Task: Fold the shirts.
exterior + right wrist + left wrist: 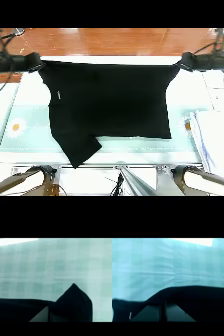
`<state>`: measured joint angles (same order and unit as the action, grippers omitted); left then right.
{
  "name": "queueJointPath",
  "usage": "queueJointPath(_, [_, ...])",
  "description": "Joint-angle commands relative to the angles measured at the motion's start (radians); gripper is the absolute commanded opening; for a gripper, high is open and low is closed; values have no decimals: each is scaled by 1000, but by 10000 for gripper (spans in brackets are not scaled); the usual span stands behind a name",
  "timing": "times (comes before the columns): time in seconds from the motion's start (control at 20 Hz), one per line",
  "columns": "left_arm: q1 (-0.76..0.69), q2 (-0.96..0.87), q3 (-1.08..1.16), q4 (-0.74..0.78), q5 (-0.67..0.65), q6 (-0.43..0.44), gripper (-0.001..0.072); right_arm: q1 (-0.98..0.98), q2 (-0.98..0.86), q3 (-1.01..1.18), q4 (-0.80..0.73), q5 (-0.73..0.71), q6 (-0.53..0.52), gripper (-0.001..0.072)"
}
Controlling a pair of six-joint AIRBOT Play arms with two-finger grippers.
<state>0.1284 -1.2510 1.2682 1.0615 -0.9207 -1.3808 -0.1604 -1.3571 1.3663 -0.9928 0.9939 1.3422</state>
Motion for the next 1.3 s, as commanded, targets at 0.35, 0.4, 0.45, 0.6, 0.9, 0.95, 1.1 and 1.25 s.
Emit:
queueJointPath(0.35, [-26, -312, 268, -14, -286, -108, 18, -48, -430, 413, 120, 330, -6, 21])
queueJointPath(0.4, [-19, -308, 267, -10, -381, -97, 18, -57, -422, 413, 89, 401, -25, 21])
queueJointPath(0.45, [-17, -309, 260, 8, -465, -80, 18, -57, -421, 412, 37, 456, -25, 21])
queueJointPath(0.6, [-29, -312, 151, 47, -501, -71, 18, -42, -421, 322, -58, 465, -6, 21])
queueJointPath(0.9, [-14, -338, 42, 80, -465, -71, 223, -14, -423, 119, -72, 369, 33, 87])
queueJointPath(0.95, [-7, -336, 43, 84, -478, -82, 614, -14, -420, 119, -64, 378, 66, 447])
queueJointPath(1.1, [36, -323, 87, 185, -647, -94, 709, -50, -380, 145, -64, 496, 53, 616])
queueJointPath(1.25, [114, -208, 14, 263, -676, -97, 709, -114, -232, 99, -173, 502, 48, 616])
